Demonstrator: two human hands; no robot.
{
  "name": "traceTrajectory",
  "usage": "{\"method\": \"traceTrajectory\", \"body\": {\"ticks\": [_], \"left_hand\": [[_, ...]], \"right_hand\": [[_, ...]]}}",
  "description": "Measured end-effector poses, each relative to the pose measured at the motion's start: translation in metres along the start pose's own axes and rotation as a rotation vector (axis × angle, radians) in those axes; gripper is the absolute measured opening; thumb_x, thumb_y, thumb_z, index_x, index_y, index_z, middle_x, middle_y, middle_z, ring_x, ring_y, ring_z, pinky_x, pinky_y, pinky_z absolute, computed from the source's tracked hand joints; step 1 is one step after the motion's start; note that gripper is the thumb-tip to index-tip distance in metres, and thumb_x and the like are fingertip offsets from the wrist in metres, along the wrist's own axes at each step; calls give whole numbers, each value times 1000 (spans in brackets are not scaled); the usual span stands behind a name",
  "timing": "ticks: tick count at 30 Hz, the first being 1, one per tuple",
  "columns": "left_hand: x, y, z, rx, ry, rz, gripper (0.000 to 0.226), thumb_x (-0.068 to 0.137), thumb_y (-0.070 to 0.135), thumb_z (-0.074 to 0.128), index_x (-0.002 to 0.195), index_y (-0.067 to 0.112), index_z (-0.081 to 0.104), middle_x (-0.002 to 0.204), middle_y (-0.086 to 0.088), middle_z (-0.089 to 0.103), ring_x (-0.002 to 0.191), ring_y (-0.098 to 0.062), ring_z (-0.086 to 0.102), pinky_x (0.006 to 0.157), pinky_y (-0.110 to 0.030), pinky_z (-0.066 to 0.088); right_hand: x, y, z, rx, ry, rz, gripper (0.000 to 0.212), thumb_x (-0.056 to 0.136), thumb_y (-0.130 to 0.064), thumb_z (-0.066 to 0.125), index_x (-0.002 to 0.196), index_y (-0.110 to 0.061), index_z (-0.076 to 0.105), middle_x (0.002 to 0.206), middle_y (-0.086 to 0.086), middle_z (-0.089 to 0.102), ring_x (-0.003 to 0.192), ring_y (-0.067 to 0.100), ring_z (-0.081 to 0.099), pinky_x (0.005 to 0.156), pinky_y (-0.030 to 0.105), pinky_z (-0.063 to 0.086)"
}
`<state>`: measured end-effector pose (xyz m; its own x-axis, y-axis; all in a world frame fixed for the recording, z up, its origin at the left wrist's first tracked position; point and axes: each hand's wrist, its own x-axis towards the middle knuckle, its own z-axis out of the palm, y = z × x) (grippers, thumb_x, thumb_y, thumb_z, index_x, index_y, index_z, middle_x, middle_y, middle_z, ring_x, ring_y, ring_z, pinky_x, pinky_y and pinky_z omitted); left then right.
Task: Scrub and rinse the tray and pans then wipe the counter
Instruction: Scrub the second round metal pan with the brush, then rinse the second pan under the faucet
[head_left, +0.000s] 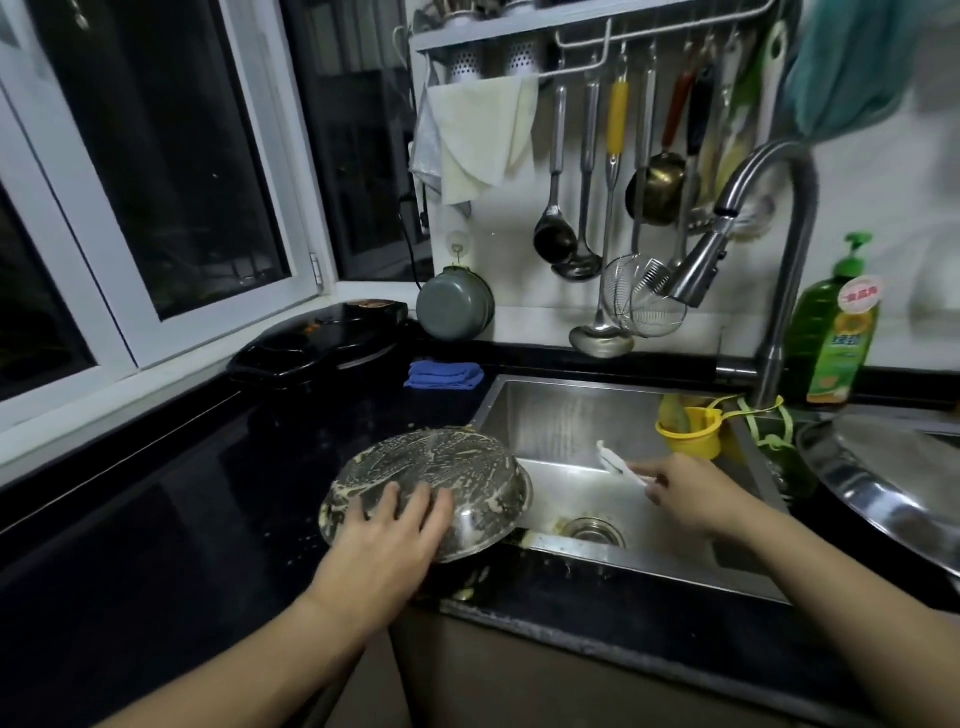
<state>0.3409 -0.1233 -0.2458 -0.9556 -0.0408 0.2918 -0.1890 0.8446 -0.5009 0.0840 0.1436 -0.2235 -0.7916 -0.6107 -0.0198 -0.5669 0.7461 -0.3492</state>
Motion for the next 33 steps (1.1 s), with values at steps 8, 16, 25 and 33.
{"method": "traceTrajectory", "body": {"ticks": [8, 16, 25, 33], "left_hand": [[78, -66, -59, -136, 198, -243, 30, 82, 4, 60, 112, 4, 59, 84, -12, 61, 55, -38, 64, 41, -40, 44], [158, -72, -64, -1467, 229, -1082, 30, 81, 7, 55, 109, 2, 66, 96, -20, 67, 84, -37, 64, 66, -48, 56], [219, 35, 0, -1996, -358, -1005, 28, 89, -10, 46, 99, 2, 69, 82, -21, 76, 80, -37, 71, 53, -48, 60], [236, 48, 42, -1877, -471, -990, 21, 86, -2, 51, 102, 1, 64, 93, -28, 74, 91, -45, 73, 73, -64, 60]], "right_hand": [[7, 17, -7, 26, 92, 137, 24, 102, -19, 48, 80, -18, 58, 77, 3, 66, 70, 23, 65, 64, 36, 50], [46, 58, -36, 292, 230, 305, 15, 98, -19, 59, 83, -20, 56, 80, 1, 59, 76, 20, 56, 62, 30, 39], [166, 117, -87, -23, 213, 339, 27, 104, -21, 49, 123, -7, 63, 118, 15, 65, 106, 31, 62, 87, 36, 50], [198, 133, -70, -142, 197, 337, 24, 104, -25, 48, 113, -14, 67, 102, 7, 64, 94, 27, 61, 80, 37, 50]]}}
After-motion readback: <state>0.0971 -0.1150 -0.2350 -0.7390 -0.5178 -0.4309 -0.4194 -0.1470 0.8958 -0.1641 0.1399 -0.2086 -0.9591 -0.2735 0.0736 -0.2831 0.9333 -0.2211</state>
